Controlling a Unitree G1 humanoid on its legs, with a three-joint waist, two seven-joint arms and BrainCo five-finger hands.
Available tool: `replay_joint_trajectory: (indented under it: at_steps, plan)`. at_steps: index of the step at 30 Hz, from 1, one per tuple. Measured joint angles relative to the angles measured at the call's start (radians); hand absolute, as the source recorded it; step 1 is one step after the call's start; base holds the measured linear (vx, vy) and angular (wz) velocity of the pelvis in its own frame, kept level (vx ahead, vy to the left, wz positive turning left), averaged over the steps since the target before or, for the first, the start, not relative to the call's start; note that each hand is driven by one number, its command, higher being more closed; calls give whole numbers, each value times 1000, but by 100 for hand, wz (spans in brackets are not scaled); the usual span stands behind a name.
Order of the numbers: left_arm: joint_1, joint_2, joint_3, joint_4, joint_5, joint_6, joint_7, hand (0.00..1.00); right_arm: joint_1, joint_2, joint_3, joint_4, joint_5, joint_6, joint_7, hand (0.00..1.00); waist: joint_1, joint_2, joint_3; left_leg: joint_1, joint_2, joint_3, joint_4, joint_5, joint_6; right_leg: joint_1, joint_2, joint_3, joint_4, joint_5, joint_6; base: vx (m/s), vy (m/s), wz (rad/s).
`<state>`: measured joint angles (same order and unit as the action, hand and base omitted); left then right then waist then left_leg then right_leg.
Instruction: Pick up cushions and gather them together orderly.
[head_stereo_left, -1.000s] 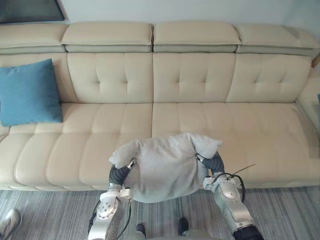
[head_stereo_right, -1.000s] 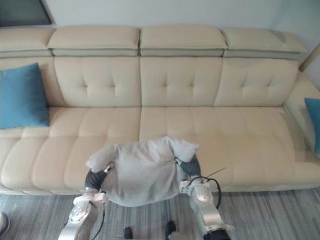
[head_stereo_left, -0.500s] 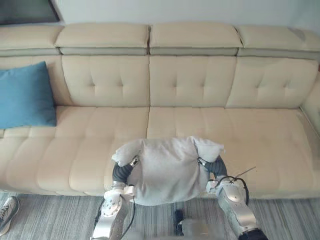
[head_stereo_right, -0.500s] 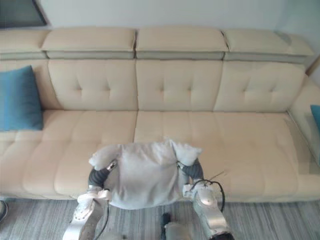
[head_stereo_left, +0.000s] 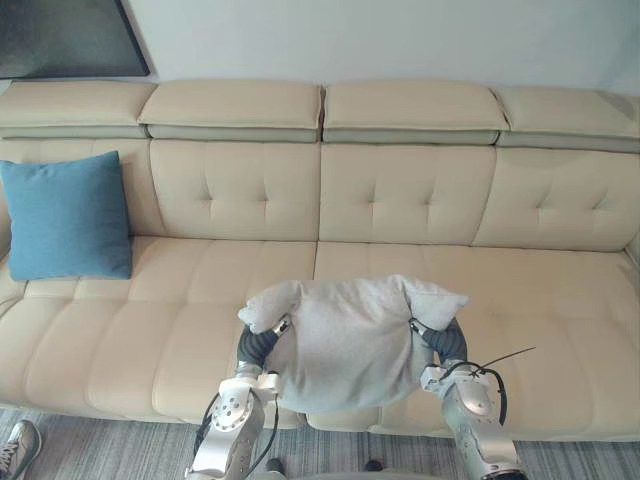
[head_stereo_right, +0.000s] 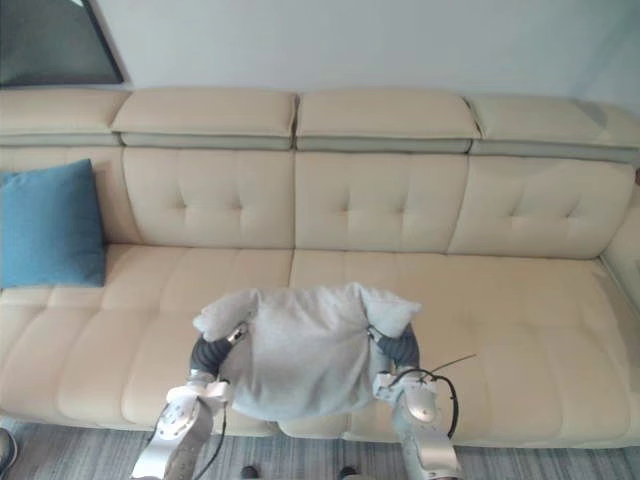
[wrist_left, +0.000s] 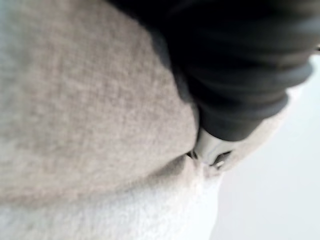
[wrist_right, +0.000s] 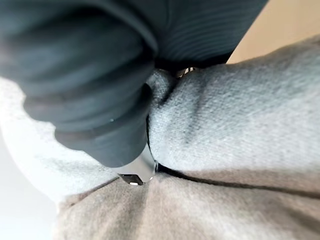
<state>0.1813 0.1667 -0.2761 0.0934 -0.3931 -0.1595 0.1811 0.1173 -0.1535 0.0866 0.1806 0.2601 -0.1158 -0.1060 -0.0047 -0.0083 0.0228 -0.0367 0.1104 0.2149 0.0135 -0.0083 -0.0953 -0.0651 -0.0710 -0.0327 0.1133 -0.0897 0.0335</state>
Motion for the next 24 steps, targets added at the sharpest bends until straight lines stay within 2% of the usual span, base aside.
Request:
replay_joint_trajectory:
  at_steps: [7, 12, 16, 20, 24]
  plan:
    - [-24, 16, 59, -1, 13, 0, 15, 100, -136, 3, 42, 54, -23, 0, -10, 100, 5, -1, -2, 13, 7, 24, -43, 27, -3, -17, 21, 51, -37, 45, 0, -67, -3, -21]
    - [-139, 48, 117, -1, 17, -1, 81, 100, -299, 5, 97, 105, -21, 0, -36, 100, 16, -2, 0, -21, 7, 46, -51, 42, 0, -63, 25, 84, -55, 86, 3, -69, 9, -19]
    - [-364, 95, 144, 52, 18, -6, 153, 100, -467, 8, 106, 109, -11, 0, -92, 100, 32, -4, 12, -108, 6, 49, -50, 74, 9, -144, 22, 89, -70, 131, 8, -93, -3, -3]
    - [-592, 136, 154, 122, 18, -18, 212, 100, -590, 7, 84, 56, -3, -1, -154, 100, 42, -2, 52, -196, 14, 39, -44, 97, 12, -237, 21, 77, -41, 141, 6, -89, -16, 8]
    - [-797, 174, 160, 190, 21, -24, 235, 100, -702, 18, 28, 21, 10, -4, -205, 100, 47, 10, 75, -261, 19, 23, -77, 142, 8, -316, 22, 49, -20, 145, 4, -42, -15, 14]
